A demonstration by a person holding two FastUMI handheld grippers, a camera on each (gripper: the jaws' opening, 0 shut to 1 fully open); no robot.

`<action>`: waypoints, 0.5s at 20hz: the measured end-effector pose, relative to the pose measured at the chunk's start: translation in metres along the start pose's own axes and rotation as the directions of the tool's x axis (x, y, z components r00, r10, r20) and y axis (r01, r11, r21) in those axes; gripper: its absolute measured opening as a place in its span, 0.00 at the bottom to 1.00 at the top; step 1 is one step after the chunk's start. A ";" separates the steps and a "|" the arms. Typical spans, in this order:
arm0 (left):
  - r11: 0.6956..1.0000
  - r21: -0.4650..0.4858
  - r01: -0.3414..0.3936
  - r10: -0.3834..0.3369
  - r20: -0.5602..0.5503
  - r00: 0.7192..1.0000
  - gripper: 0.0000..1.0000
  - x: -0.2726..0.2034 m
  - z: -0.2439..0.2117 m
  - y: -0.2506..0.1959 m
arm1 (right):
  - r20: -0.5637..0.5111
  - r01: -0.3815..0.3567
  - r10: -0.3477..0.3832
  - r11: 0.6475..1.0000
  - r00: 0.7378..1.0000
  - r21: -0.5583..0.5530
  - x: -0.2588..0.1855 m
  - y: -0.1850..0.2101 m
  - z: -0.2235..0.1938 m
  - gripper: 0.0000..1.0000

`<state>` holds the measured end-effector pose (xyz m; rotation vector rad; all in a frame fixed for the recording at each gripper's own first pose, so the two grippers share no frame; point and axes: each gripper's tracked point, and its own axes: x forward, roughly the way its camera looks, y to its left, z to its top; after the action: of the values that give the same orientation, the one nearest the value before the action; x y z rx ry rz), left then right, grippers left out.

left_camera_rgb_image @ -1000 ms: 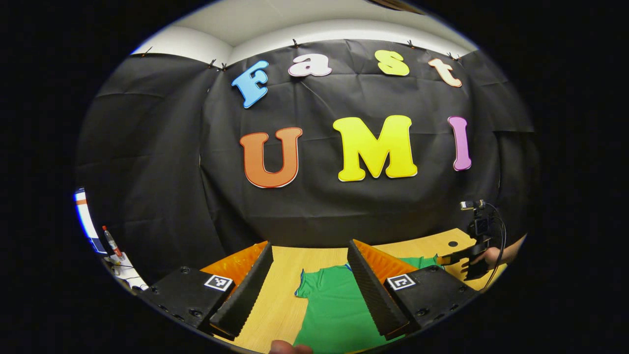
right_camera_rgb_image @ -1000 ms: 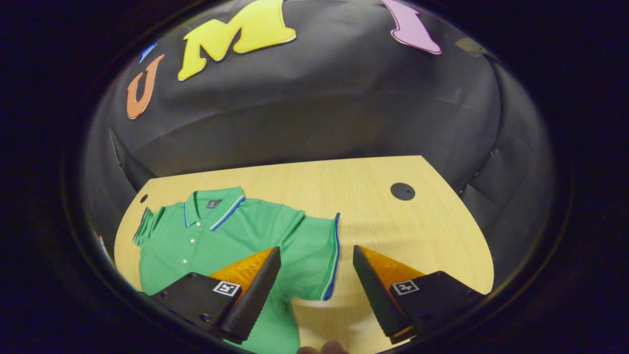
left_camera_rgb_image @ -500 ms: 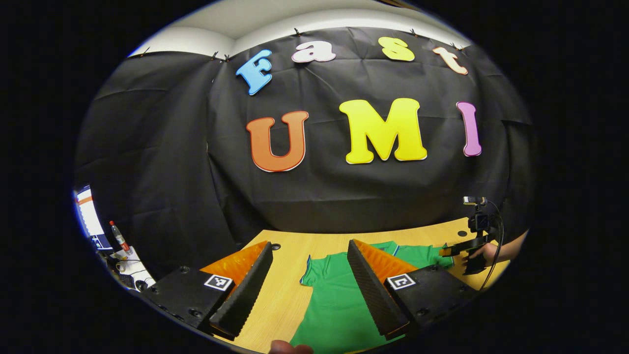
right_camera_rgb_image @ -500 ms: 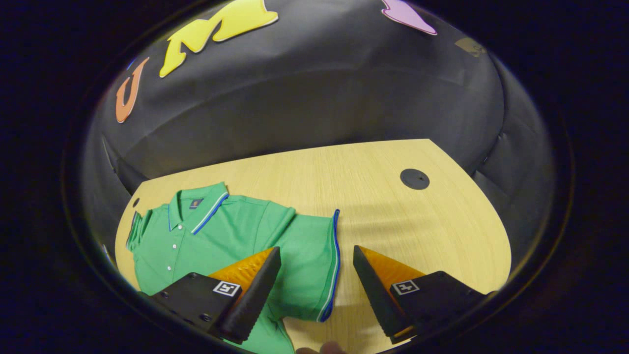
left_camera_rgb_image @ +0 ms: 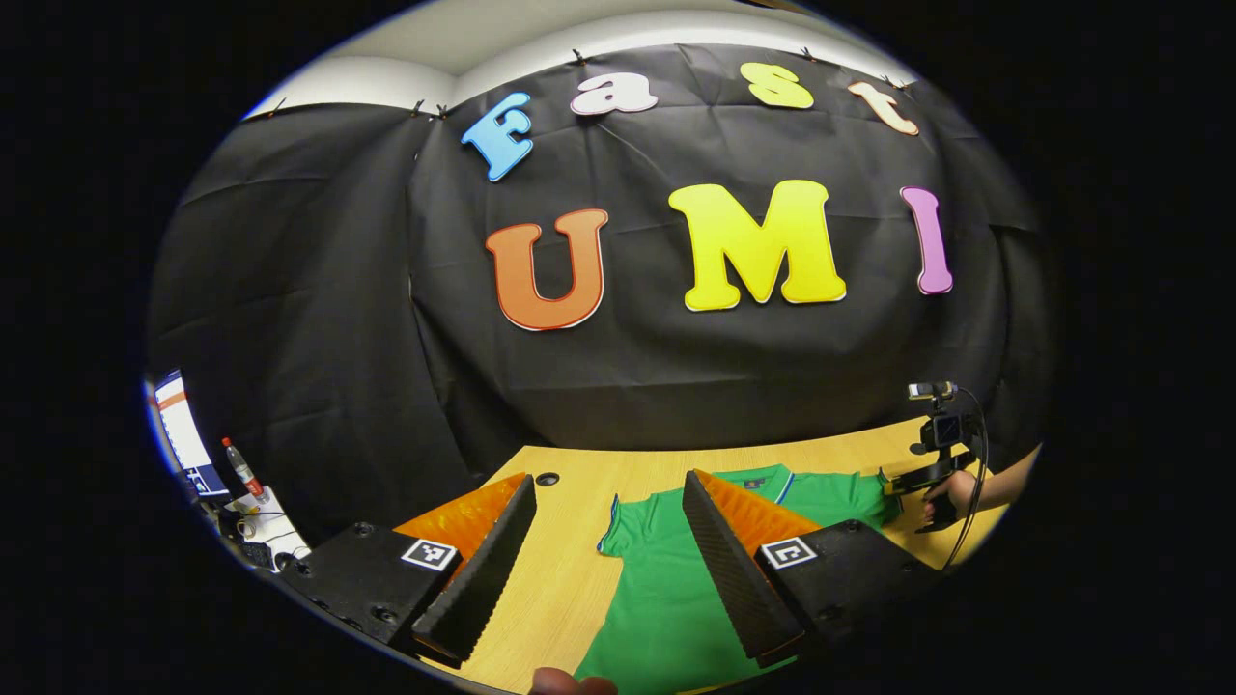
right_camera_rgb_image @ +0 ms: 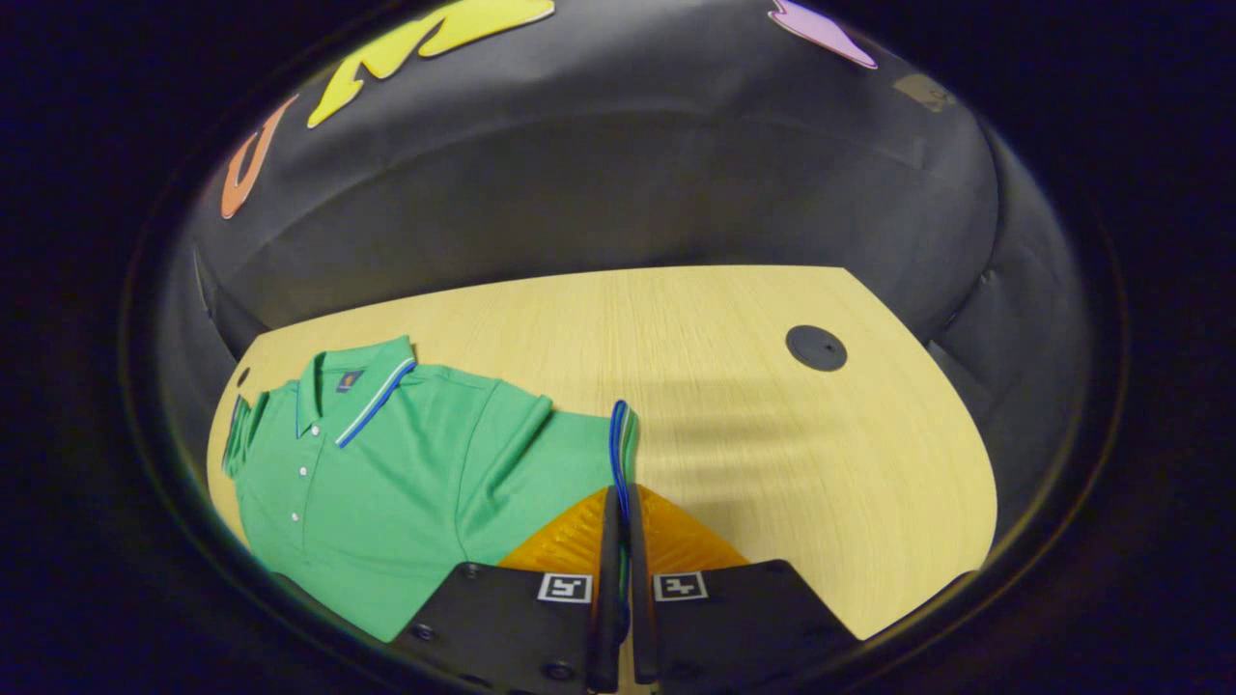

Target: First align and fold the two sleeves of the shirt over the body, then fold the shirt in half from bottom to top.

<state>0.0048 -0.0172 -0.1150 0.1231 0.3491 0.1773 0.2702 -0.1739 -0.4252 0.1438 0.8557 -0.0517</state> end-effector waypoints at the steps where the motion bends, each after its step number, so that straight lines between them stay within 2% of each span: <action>1: 1.000 -0.001 0.001 -0.001 -0.001 1.000 0.98 0.000 -0.001 0.001 | 0.001 -0.004 0.004 1.000 1.000 0.001 0.000 -0.001 0.001 0.08; 3: 1.000 -0.005 -0.005 0.005 -0.005 1.000 0.98 0.000 -0.003 0.004 | -0.007 -0.003 0.003 1.000 1.000 0.007 -0.004 -0.002 0.000 0.08; 4: 1.000 -0.006 -0.010 0.009 -0.008 1.000 0.98 -0.001 -0.004 0.007 | -0.004 -0.005 0.005 1.000 1.000 0.017 -0.007 -0.001 0.001 0.05; 5: 1.000 -0.009 -0.013 0.013 -0.011 1.000 0.98 -0.001 -0.005 0.009 | 0.007 -0.004 0.003 1.000 1.000 0.028 -0.010 -0.001 0.006 0.12; 7: 1.000 -0.014 -0.019 0.019 -0.012 1.000 0.98 -0.004 -0.007 0.013 | 0.036 -0.003 0.002 0.999 0.999 0.040 -0.019 0.000 0.015 0.05; 10: 1.000 -0.020 -0.023 0.023 -0.005 1.000 0.98 -0.007 -0.007 0.019 | 0.067 -0.014 0.011 0.999 0.998 0.047 -0.034 0.012 0.027 0.08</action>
<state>-0.0072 0.0001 -0.1167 0.1074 0.3504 0.2033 0.2695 -0.1669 -0.3811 0.1910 0.7874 -0.0650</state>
